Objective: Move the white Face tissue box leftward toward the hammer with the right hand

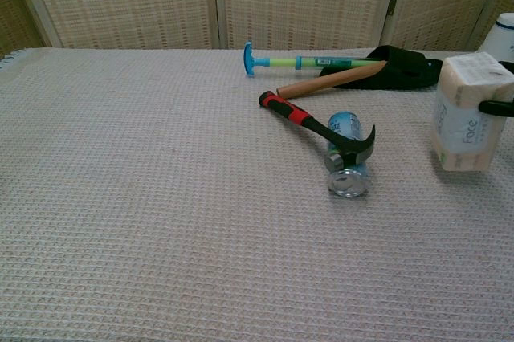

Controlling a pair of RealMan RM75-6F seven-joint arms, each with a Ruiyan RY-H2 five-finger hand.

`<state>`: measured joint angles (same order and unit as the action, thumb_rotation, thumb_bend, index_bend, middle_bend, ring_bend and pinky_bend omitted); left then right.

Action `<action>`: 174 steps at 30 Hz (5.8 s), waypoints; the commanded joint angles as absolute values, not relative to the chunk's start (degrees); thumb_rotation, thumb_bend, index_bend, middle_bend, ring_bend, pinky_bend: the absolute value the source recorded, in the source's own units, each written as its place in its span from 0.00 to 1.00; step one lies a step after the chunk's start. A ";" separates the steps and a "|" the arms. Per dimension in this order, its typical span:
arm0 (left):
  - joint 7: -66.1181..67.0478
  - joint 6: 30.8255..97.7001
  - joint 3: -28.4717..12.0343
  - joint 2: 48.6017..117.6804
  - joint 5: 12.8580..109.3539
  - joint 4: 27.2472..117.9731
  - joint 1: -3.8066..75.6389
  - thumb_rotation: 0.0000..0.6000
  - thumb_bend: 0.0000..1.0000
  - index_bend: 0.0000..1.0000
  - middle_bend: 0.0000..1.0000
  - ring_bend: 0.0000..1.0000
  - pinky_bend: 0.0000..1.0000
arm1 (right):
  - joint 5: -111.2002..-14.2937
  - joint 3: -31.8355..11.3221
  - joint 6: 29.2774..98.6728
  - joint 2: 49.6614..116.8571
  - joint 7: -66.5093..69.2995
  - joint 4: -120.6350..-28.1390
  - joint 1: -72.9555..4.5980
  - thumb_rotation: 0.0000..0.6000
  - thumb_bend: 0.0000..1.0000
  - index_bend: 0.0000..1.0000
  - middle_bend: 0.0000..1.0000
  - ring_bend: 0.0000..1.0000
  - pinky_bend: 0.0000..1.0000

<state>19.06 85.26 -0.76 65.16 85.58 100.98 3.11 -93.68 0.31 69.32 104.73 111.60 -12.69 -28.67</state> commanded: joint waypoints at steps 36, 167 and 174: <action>19.74 85.66 -0.48 65.14 85.68 101.50 3.13 1.00 0.34 0.10 0.00 0.00 0.15 | -99.13 9.95 63.86 98.88 104.26 -14.71 -28.20 1.00 0.00 0.00 0.08 0.02 0.00; 21.20 86.42 -1.10 64.43 83.62 103.76 2.32 1.00 0.34 0.10 0.00 0.00 0.15 | -90.81 0.50 59.73 98.21 70.14 -21.06 -31.27 1.00 0.15 0.45 0.46 0.27 0.00; 21.67 86.49 -1.07 64.45 83.49 103.97 2.29 1.00 0.34 0.10 0.00 0.00 0.15 | -90.55 1.48 54.84 94.53 65.29 -27.08 -31.98 1.00 0.15 0.42 0.46 0.26 0.00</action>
<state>21.67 86.49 -1.06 64.45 83.48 103.97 2.29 -90.84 1.17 56.44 95.77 66.47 -25.54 -31.68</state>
